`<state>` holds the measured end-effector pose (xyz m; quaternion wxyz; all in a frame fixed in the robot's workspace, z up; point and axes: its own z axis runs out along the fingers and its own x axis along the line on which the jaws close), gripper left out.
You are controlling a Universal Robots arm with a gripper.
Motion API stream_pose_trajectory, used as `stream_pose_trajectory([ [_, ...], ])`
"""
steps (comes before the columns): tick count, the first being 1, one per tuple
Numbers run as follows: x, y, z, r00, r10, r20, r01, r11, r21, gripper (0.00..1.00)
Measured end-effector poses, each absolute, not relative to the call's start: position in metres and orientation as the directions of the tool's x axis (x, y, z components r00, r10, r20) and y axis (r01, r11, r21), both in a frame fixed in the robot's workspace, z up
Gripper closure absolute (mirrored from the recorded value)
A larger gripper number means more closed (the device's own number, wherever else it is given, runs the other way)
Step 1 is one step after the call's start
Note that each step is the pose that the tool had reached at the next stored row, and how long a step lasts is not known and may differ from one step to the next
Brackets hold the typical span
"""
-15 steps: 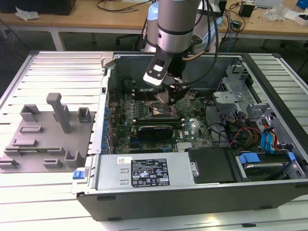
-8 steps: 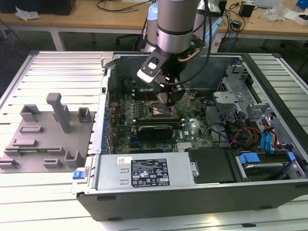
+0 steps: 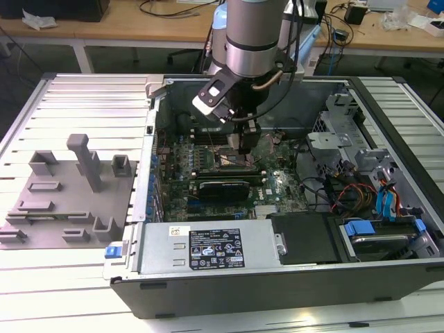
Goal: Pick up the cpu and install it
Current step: 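Place the cpu into insertion slot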
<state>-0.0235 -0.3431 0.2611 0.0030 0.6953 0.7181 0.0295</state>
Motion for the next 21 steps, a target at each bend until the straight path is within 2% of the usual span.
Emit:
stream_pose_trajectory([
  [8, -0.023, -0.343, 0.261, 0.01, 0.999, 0.037, 0.999, -0.012, 0.047, 0.45],
  [12, -0.023, -0.343, 0.26, 0.097, 0.995, 0.037, 0.994, -0.099, 0.047, 0.45],
  [18, -0.024, -0.343, 0.254, -0.019, 0.999, 0.037, 0.999, 0.017, 0.047, 0.45],
  [19, -0.03, -0.337, 0.241, -0.058, 0.998, 0.037, 0.997, 0.056, 0.047, 0.45],
  [21, -0.031, -0.326, 0.223, -0.056, 0.998, 0.015, 0.997, 0.055, 0.045, 0.45],
])
